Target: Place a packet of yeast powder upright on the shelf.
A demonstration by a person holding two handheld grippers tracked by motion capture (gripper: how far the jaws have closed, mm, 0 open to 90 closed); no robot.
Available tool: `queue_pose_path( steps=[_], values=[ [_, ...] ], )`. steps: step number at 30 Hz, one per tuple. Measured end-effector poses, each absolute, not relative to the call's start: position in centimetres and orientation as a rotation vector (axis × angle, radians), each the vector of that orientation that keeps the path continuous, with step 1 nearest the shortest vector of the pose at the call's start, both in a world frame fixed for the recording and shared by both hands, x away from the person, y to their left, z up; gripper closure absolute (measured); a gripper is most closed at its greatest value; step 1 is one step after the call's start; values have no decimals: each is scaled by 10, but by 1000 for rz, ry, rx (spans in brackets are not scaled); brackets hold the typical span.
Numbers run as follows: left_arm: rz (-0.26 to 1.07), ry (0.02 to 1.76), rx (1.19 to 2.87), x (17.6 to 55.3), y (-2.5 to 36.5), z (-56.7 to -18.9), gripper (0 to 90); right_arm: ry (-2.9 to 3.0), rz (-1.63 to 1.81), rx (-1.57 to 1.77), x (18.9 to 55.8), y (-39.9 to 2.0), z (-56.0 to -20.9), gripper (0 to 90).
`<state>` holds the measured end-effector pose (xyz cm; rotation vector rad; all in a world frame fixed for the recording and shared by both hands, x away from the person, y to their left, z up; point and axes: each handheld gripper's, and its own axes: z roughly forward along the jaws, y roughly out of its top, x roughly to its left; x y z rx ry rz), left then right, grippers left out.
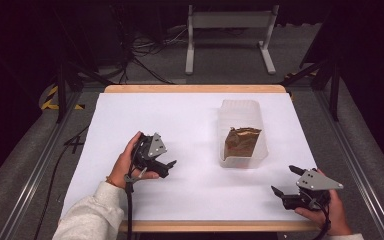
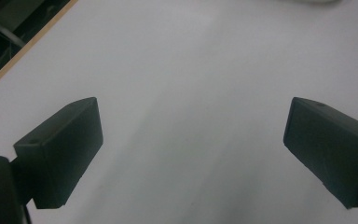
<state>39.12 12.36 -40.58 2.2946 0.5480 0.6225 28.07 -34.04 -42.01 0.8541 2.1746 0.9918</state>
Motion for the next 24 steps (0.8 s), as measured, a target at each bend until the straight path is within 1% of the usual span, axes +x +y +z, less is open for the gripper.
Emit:
queue_pose_path(
  steps=[6,8,10,14,24],
  values=[
    [616,572,2289,386,135,-409,49,2176,981,847,278,-342,-420,133],
    [638,580,2301,383,141,-411,47,2177,976,843,277,-343,-420,132],
    [618,613,2282,379,150,-413,44,2177,974,844,276,-343,-421,131],
    [640,630,2285,371,160,-417,44,2186,961,831,275,-343,-422,129],
    [643,724,2252,349,194,-428,46,2190,962,837,276,-345,-424,121]
  ],
)
